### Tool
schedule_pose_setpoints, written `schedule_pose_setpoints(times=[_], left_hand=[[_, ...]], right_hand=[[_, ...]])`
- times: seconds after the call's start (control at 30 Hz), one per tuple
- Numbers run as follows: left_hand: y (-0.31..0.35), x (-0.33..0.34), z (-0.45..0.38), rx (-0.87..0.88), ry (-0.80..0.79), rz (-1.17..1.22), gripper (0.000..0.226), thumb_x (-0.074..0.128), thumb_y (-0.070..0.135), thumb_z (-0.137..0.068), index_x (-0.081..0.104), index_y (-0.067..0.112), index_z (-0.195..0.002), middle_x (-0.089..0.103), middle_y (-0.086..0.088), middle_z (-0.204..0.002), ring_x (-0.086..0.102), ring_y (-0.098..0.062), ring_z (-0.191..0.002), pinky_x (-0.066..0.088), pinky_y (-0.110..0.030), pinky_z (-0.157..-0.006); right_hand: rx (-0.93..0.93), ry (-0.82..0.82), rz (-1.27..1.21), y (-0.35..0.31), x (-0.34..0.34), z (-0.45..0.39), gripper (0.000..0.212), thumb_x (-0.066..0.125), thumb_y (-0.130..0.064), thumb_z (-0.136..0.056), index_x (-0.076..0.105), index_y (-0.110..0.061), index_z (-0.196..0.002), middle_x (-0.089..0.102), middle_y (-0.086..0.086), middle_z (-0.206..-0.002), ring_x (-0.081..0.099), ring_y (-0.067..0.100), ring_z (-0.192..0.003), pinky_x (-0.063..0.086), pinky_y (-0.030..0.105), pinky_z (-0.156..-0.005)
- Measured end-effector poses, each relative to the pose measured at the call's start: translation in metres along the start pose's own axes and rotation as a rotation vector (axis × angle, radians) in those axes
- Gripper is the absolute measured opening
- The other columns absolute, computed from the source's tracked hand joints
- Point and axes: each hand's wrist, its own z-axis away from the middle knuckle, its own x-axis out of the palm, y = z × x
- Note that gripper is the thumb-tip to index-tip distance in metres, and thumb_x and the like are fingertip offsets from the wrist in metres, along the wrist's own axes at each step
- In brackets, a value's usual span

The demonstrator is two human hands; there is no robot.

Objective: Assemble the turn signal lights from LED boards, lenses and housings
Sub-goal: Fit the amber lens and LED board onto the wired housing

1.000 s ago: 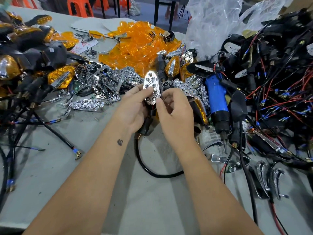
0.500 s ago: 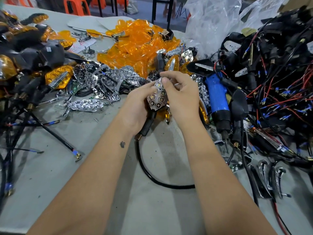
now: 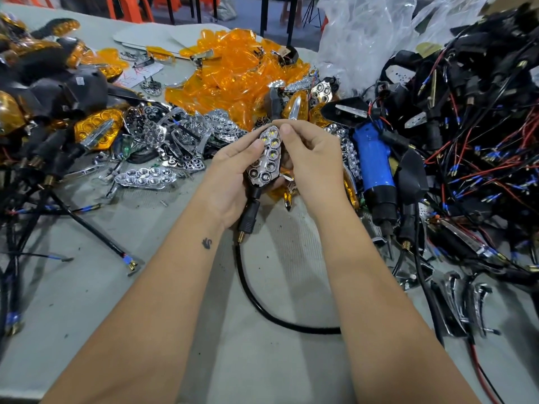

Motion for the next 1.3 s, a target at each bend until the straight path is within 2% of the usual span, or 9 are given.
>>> schedule_pose_setpoints(times=[0.13, 0.33, 0.47, 0.57, 0.8, 0.93, 1.1, 1.2, 1.3], left_hand=[[0.0, 0.0, 0.001, 0.013, 0.002, 0.004, 0.031, 0.046, 0.012, -0.102, 0.062, 0.009, -0.129, 0.074, -0.013, -0.108, 0.072, -0.023, -0.089, 0.059, -0.034, -0.066], [-0.001, 0.003, 0.001, 0.009, -0.03, 0.002, 0.033, 0.041, 0.022, -0.105, 0.064, 0.011, -0.126, 0.071, -0.017, -0.115, 0.071, -0.028, -0.097, 0.06, -0.042, -0.077], [-0.001, 0.002, 0.002, 0.005, -0.071, -0.069, 0.037, 0.043, 0.02, -0.104, 0.057, 0.007, -0.135, 0.065, -0.021, -0.126, 0.066, -0.031, -0.106, 0.058, -0.041, -0.078], [0.0, 0.0, 0.003, 0.013, -0.124, -0.113, 0.042, 0.047, 0.005, -0.097, 0.054, 0.007, -0.138, 0.064, -0.021, -0.128, 0.066, -0.032, -0.106, 0.056, -0.041, -0.08], [0.001, 0.002, 0.004, 0.026, -0.125, -0.078, 0.04, 0.045, -0.002, -0.095, 0.057, 0.007, -0.132, 0.073, -0.009, -0.1, 0.071, -0.02, -0.084, 0.059, -0.032, -0.067], [0.003, 0.004, 0.005, 0.068, -0.125, -0.017, 0.047, 0.049, -0.001, -0.088, 0.052, 0.0, -0.135, 0.071, -0.009, -0.112, 0.068, -0.021, -0.1, 0.056, -0.038, -0.092], [0.004, 0.004, 0.006, 0.072, -0.1, 0.04, 0.05, 0.048, -0.003, -0.087, 0.048, -0.004, -0.137, 0.061, -0.015, -0.125, 0.054, -0.027, -0.12, 0.039, -0.046, -0.113], [0.003, 0.003, 0.006, 0.077, -0.089, 0.011, 0.044, 0.044, -0.006, -0.092, 0.049, -0.003, -0.136, 0.062, -0.011, -0.124, 0.052, -0.025, -0.122, 0.032, -0.049, -0.117], [0.007, 0.004, 0.008, 0.06, -0.081, 0.017, 0.051, 0.047, -0.001, -0.088, 0.048, -0.004, -0.139, 0.06, -0.014, -0.129, 0.054, -0.024, -0.12, 0.037, -0.044, -0.114]], right_hand=[[0.014, -0.091, -0.104, 0.002, -0.003, 0.008, 0.02, 0.059, -0.015, -0.099, 0.07, -0.025, -0.113, 0.055, 0.002, -0.081, 0.053, 0.002, -0.066, 0.053, 0.022, -0.054], [0.006, -0.025, -0.107, 0.004, -0.003, 0.013, 0.025, 0.064, -0.007, -0.095, 0.069, -0.017, -0.118, 0.057, 0.005, -0.09, 0.055, 0.0, -0.065, 0.057, 0.026, -0.053], [0.008, -0.011, -0.109, 0.004, -0.003, 0.014, 0.024, 0.064, -0.007, -0.095, 0.069, -0.016, -0.117, 0.06, 0.017, -0.092, 0.06, 0.017, -0.067, 0.06, 0.044, -0.054], [-0.001, -0.013, -0.117, 0.003, -0.003, 0.015, 0.025, 0.065, -0.008, -0.095, 0.069, -0.016, -0.118, 0.063, 0.024, -0.099, 0.063, 0.027, -0.07, 0.06, 0.044, -0.055], [0.056, -0.043, -0.285, 0.003, -0.008, 0.014, 0.028, 0.046, -0.012, -0.103, 0.073, -0.019, -0.107, 0.068, 0.006, -0.084, 0.057, 0.013, -0.069, 0.05, 0.022, -0.055], [0.068, 0.049, -0.245, 0.005, -0.007, 0.015, 0.022, 0.046, -0.016, -0.104, 0.067, -0.022, -0.099, 0.062, -0.017, -0.071, 0.055, 0.005, -0.068, 0.051, 0.024, -0.065], [-0.01, -0.02, -0.044, 0.01, -0.003, 0.019, 0.011, 0.06, -0.031, -0.096, 0.066, -0.023, -0.092, 0.065, -0.002, -0.089, 0.057, 0.008, -0.08, 0.05, 0.031, -0.072], [-0.044, -0.108, 0.033, 0.008, 0.003, 0.022, 0.009, 0.061, -0.029, -0.097, 0.068, -0.029, -0.092, 0.063, -0.022, -0.071, 0.054, -0.005, -0.069, 0.042, 0.013, -0.063], [-0.04, -0.101, 0.044, 0.009, 0.003, 0.022, 0.011, 0.061, -0.027, -0.098, 0.071, -0.027, -0.095, 0.07, -0.015, -0.08, 0.06, -0.001, -0.076, 0.05, 0.02, -0.068]])
